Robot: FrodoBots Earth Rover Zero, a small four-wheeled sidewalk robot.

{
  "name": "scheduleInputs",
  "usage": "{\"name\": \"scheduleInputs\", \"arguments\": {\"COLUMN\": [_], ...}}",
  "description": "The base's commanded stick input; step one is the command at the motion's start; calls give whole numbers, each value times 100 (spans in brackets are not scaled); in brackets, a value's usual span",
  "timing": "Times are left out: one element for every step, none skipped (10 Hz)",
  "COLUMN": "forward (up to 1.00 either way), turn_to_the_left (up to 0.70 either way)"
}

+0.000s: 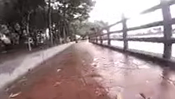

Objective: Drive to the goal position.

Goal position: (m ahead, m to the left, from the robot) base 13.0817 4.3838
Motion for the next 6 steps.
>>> {"name": "scheduleInputs", "arguments": {"forward": [50,50,50,50,50,50], "turn_to_the_left": [0,0,0,0,0,0]}}
